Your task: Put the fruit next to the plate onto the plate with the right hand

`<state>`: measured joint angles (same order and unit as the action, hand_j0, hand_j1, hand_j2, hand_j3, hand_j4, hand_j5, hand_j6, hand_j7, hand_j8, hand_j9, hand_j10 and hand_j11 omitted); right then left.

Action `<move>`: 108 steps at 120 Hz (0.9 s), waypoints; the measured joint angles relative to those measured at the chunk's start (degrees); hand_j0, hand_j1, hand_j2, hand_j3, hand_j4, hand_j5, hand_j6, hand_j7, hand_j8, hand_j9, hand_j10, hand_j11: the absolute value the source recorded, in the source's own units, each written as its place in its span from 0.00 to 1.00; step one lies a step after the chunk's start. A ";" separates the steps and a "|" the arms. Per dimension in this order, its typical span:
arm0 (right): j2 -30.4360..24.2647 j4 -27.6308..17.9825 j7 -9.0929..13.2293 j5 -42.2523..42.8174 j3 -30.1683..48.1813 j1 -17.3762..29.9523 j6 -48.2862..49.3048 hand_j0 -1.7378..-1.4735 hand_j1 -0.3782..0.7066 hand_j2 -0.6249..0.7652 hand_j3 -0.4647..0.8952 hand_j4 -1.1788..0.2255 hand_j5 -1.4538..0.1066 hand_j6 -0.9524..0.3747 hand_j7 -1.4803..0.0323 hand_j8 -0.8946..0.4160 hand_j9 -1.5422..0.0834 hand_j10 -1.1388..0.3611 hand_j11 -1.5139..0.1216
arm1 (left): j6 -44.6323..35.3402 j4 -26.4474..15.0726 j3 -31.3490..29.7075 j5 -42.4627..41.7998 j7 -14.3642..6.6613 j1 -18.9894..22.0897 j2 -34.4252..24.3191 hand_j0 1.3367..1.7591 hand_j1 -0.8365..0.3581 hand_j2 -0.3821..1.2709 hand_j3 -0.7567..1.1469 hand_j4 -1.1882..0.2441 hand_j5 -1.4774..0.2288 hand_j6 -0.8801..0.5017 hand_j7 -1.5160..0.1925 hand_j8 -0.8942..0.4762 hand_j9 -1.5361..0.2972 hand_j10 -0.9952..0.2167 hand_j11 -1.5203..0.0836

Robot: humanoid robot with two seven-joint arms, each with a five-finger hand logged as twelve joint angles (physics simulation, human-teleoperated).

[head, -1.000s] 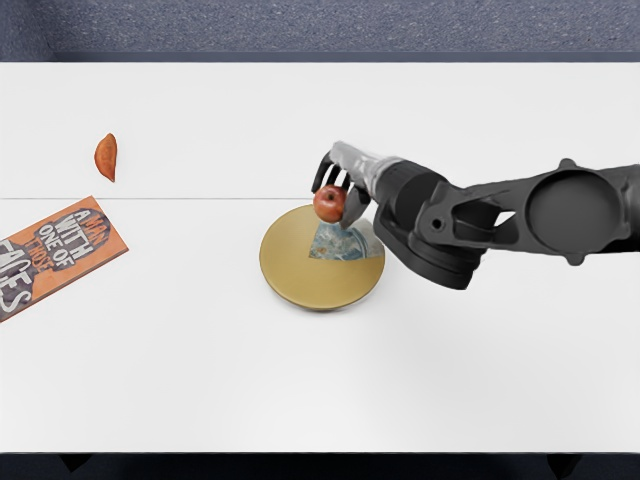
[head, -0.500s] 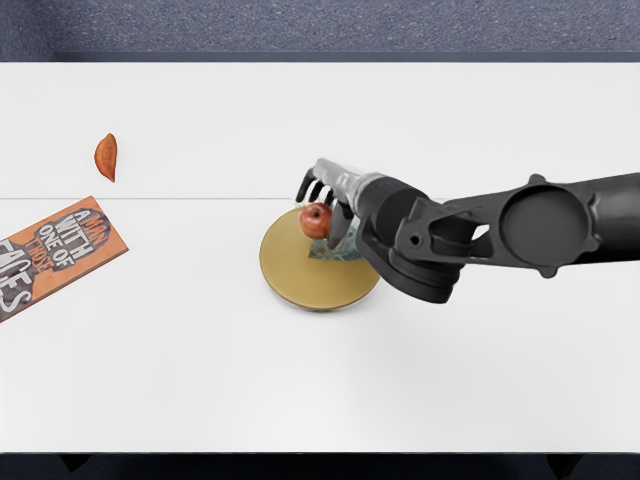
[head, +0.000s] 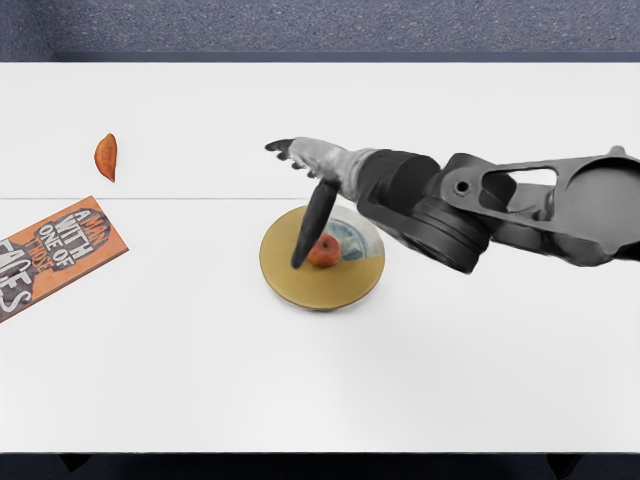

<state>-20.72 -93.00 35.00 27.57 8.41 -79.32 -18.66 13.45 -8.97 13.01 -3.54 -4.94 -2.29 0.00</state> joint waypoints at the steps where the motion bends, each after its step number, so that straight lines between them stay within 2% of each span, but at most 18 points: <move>1: -0.20 -0.03 0.00 -0.15 1.16 0.79 1.12 0.30 0.06 0.46 0.34 0.81 0.90 0.70 0.95 0.66 0.92 0.74 0.90 | 0.00 0.00 0.00 0.00 0.00 0.00 0.00 0.76 0.99 0.23 0.40 0.83 0.87 0.64 0.89 0.65 0.84 0.82 0.95; 10: -1.60 -0.15 0.00 -3.81 9.63 6.58 10.57 0.30 0.05 0.45 0.34 0.82 0.91 0.70 0.96 0.67 0.93 0.74 0.91 | 0.00 0.00 0.00 0.02 0.00 0.00 0.00 0.76 0.99 0.23 0.40 0.83 0.87 0.64 0.89 0.65 0.84 0.82 0.95; 25: -3.04 0.87 0.00 -14.91 18.66 11.93 24.90 0.30 0.04 0.45 0.34 0.83 0.92 0.71 0.97 0.67 0.94 0.75 0.91 | 0.00 0.01 0.00 0.06 -0.02 0.00 0.00 0.76 0.99 0.23 0.40 0.83 0.87 0.64 0.89 0.65 0.84 0.82 0.95; 35: -4.68 4.00 0.00 -24.99 23.11 15.22 35.87 0.30 0.03 0.45 0.34 0.83 0.92 0.71 0.97 0.68 0.94 0.75 0.92 | 0.00 0.01 0.00 0.08 -0.01 0.00 0.00 0.76 0.99 0.23 0.40 0.83 0.87 0.64 0.89 0.65 0.84 0.82 0.95; 49: -6.40 11.72 0.00 -38.15 25.54 20.24 47.73 0.30 0.03 0.45 0.34 0.84 0.93 0.71 0.97 0.68 0.94 0.76 0.92 | 0.00 0.01 0.00 0.06 0.00 0.00 0.00 0.76 0.99 0.23 0.40 0.83 0.87 0.64 0.89 0.65 0.84 0.82 0.95; 58: -7.28 15.12 0.00 -44.11 25.83 22.53 50.78 0.30 0.03 0.45 0.34 0.84 0.93 0.72 0.98 0.68 0.95 0.76 0.92 | 0.00 0.01 0.00 0.06 -0.01 0.00 0.00 0.76 0.99 0.23 0.40 0.83 0.87 0.64 0.89 0.65 0.84 0.82 0.95; 68: -9.22 16.95 0.00 -49.56 25.89 25.03 52.37 0.30 0.03 0.45 0.34 0.84 0.93 0.72 0.98 0.68 0.95 0.76 0.92 | 0.00 0.01 0.00 0.07 -0.02 0.00 0.00 0.76 0.99 0.23 0.40 0.83 0.87 0.64 0.89 0.65 0.84 0.82 0.95; 85: -15.35 17.83 0.00 -55.10 24.68 27.47 53.34 0.30 0.03 0.45 0.34 0.84 0.93 0.72 0.98 0.68 0.95 0.76 0.92 | 0.00 0.01 0.00 0.07 -0.01 -0.12 0.00 0.76 0.99 0.23 0.40 0.83 0.87 0.64 0.89 0.65 0.84 0.82 0.95; 108: -25.03 18.14 0.00 -57.55 23.08 29.12 53.62 0.30 0.03 0.45 0.34 0.84 0.93 0.72 0.98 0.68 0.95 0.76 0.93 | 0.00 0.01 0.01 0.11 -0.02 -0.26 0.00 0.76 0.99 0.23 0.40 0.83 0.87 0.64 0.89 0.65 0.84 0.82 0.95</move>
<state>-45.75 -74.86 35.00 -29.97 31.49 -50.21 34.96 13.45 -8.97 13.02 -3.43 -4.95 -2.55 0.00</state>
